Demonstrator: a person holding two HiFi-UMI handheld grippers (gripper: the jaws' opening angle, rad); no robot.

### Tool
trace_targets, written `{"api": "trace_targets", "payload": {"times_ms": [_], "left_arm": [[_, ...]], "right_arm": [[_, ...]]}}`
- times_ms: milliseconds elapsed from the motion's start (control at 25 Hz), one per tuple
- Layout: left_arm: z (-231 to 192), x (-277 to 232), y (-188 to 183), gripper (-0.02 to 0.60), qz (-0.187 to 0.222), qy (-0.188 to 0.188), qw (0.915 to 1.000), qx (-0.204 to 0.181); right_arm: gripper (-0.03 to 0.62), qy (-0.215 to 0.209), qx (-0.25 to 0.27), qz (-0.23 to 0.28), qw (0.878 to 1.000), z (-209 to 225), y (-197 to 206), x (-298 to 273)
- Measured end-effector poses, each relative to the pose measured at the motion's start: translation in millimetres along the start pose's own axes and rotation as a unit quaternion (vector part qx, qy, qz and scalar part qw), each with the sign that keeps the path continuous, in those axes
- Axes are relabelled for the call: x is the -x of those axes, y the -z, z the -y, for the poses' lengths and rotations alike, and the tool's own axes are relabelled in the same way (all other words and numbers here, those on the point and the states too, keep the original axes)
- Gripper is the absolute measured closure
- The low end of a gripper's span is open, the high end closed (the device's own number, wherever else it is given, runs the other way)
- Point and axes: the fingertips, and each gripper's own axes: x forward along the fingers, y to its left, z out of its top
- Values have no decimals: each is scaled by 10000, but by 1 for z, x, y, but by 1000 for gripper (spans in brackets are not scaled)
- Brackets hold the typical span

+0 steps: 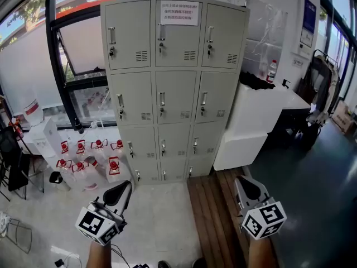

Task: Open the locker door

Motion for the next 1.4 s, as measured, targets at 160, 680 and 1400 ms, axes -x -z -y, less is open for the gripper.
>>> {"api": "trace_targets", "payload": {"times_ms": [160,680,1400], "left_arm": [[-10,2,10,565,-148,20,9999,-65],[-42,9,19,565,-1,235,9997,8],[-96,-119,52,565,-447,-187,9988,-45]], "right_arm": [[559,45,54,-70,10000,-10,5,-9],[559,193,165,-97,9996,-39,7,-40],[559,-249,-197,-143,9994,66,36,-190]]}}
